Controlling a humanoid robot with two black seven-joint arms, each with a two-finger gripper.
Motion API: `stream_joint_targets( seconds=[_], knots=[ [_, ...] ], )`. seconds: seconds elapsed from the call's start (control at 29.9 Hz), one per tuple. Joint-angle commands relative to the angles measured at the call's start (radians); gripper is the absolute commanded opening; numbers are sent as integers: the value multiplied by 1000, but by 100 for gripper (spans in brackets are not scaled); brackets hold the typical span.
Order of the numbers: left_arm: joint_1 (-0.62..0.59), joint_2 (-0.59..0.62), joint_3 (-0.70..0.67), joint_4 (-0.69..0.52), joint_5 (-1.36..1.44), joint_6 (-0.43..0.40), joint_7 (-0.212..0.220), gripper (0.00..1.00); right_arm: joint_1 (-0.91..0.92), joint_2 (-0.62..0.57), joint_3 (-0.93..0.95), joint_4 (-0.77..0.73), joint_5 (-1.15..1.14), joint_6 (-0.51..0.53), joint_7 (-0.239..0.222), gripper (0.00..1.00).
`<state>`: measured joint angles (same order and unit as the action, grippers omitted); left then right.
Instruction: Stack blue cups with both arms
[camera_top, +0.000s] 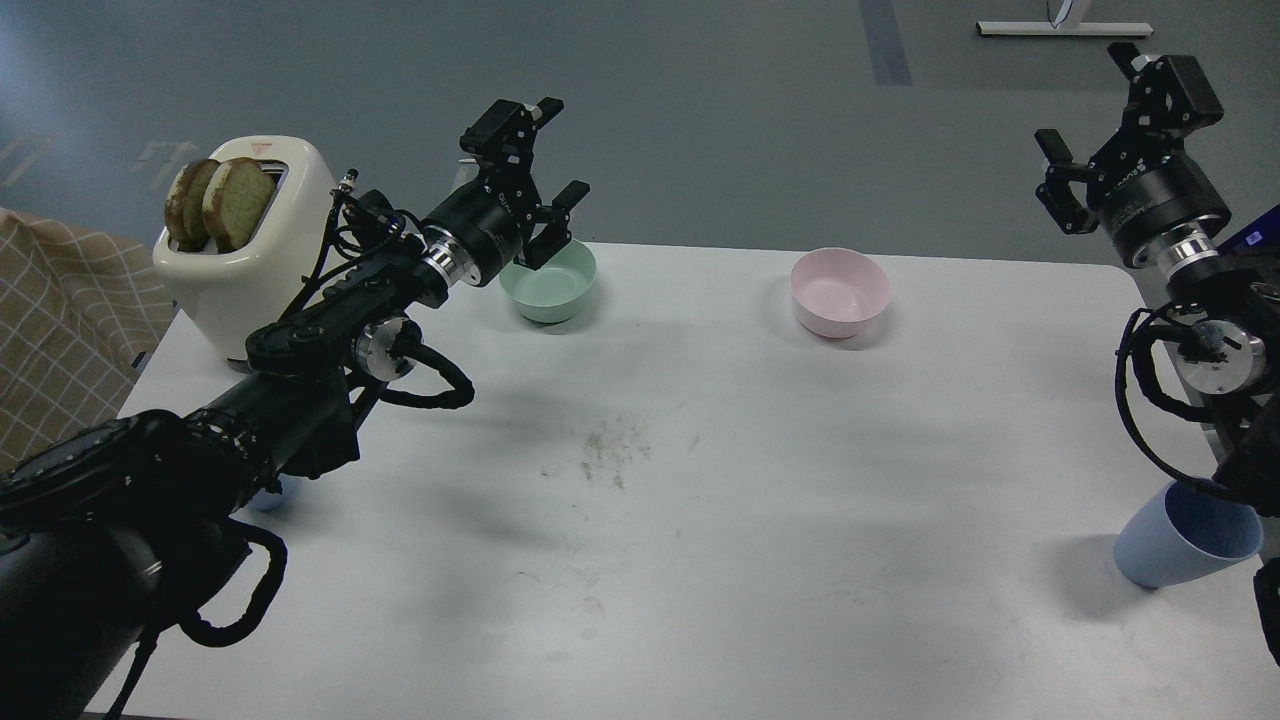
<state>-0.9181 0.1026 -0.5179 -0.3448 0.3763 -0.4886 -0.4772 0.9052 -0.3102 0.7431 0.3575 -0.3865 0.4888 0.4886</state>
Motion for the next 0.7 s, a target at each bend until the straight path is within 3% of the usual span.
stream_joint_targets(
  seconds=[0.0, 0.67],
  knots=[
    [10, -1, -1, 0, -2, 0, -1, 98, -8, 16, 1, -14, 0, 0, 0, 100],
    [-15, 20, -19, 10, -16, 0, -11, 98, -6, 19, 1, -25, 1, 0, 0, 100]
  ],
)
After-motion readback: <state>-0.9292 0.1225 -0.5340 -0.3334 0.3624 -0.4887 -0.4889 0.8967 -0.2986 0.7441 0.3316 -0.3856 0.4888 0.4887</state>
